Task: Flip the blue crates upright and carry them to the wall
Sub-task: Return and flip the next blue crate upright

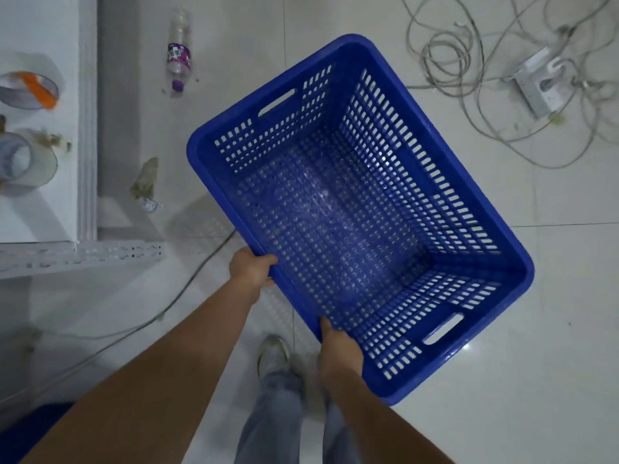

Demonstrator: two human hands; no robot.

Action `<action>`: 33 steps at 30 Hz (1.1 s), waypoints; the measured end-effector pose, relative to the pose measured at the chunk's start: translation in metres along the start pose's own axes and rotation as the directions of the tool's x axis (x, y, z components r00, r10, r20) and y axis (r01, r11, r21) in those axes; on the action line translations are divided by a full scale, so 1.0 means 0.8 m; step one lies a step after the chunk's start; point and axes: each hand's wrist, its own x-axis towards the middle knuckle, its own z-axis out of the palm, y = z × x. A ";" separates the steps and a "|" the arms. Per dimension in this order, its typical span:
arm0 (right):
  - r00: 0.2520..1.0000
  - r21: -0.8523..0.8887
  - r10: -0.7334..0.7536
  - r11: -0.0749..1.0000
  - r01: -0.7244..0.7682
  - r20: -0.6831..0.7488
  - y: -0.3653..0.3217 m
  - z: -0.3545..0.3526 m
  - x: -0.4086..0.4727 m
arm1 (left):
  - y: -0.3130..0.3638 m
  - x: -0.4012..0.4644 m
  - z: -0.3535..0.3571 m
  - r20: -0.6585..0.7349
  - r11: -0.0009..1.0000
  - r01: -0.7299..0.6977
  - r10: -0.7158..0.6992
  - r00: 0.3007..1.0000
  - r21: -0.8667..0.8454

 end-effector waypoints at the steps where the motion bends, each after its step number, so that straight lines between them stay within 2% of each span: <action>1: 1.000 -0.024 0.005 1.000 -0.005 -0.009 0.010 -0.003 -0.002 | -0.002 -0.006 0.007 0.000 1.000 0.004 -0.004 1.000 -0.017; 6: 0.999 0.000 0.045 0.999 -0.045 -0.030 0.049 -0.029 -0.008 | -0.006 -0.042 0.035 -0.009 0.993 0.035 -0.037 0.999 -0.116; 12: 0.999 -0.089 0.033 0.995 -0.036 -0.042 0.106 -0.050 -0.033 | -0.039 -0.090 0.065 -0.071 0.943 0.198 -0.224 0.972 -0.266; 21: 0.999 -0.321 0.006 0.947 0.009 0.046 0.174 -0.055 -0.034 | -0.111 -0.139 0.091 0.032 0.720 0.359 -0.424 0.905 -0.594; 24: 1.000 -0.376 -0.008 0.926 0.016 0.023 0.186 -0.057 -0.024 | -0.122 -0.153 0.096 0.045 0.669 0.389 -0.470 0.881 -0.633; 28: 0.998 -0.480 -0.055 0.876 0.049 0.002 0.191 -0.065 -0.001 | -0.132 -0.156 0.098 0.057 0.658 0.407 -0.484 0.873 -0.633; 33: 0.989 -0.590 -0.142 0.795 0.140 0.043 0.175 -0.077 0.025 | -0.132 -0.145 0.080 0.132 0.636 0.467 -0.501 0.856 -0.614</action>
